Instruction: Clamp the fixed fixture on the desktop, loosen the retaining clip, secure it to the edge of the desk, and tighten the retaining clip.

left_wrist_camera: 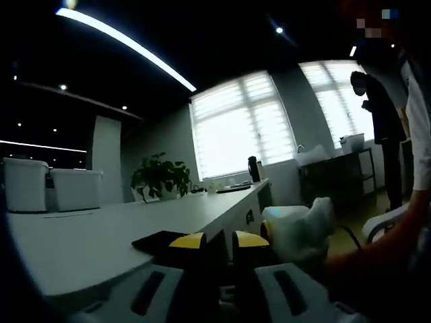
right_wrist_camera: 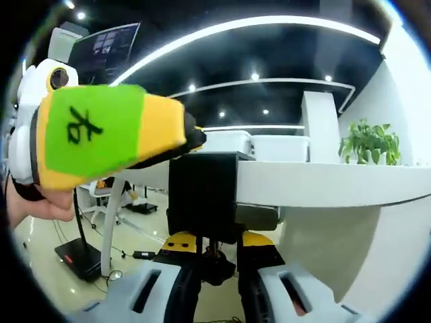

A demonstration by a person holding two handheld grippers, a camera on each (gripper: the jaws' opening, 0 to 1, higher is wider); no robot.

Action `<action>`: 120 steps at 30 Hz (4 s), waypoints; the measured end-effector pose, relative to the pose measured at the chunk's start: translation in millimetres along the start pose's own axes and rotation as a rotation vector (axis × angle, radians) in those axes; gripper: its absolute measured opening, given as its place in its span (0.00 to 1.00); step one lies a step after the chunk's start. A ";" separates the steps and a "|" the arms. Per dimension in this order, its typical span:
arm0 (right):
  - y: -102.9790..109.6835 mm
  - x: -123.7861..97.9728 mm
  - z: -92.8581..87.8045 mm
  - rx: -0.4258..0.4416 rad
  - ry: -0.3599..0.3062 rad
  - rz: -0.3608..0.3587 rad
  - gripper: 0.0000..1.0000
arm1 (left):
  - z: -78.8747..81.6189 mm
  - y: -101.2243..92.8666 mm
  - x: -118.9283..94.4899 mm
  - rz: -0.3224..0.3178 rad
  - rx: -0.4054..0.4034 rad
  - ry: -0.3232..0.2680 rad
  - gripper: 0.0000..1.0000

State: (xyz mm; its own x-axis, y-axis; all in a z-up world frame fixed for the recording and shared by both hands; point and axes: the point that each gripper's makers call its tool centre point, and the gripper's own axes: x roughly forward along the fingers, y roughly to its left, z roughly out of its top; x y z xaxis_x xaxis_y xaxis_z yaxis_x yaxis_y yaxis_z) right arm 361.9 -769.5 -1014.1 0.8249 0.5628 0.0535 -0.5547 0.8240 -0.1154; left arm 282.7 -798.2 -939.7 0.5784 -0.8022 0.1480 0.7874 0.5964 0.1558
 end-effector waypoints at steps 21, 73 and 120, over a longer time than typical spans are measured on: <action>4.2 -14.3 -0.6 -0.003 -0.014 -0.015 0.22 | -11.0 12.1 10.2 0.016 -0.116 -0.028 0.16; 18.2 7.0 -26.9 -0.014 -0.049 0.376 0.24 | -0.8 33.0 0.4 0.101 -0.120 -0.125 0.02; 12.9 -6.0 -19.5 -0.013 -0.094 -0.174 0.25 | -7.9 30.8 -3.7 0.113 -0.128 -0.106 0.02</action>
State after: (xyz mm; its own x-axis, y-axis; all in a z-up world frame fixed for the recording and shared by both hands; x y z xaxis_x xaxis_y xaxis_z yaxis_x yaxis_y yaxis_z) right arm 351.9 -763.5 -1035.3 0.8941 0.4157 0.1666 -0.4023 0.9090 -0.1093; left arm 306.5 -777.1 -943.1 0.6441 -0.7193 0.2602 0.7435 0.6687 0.0085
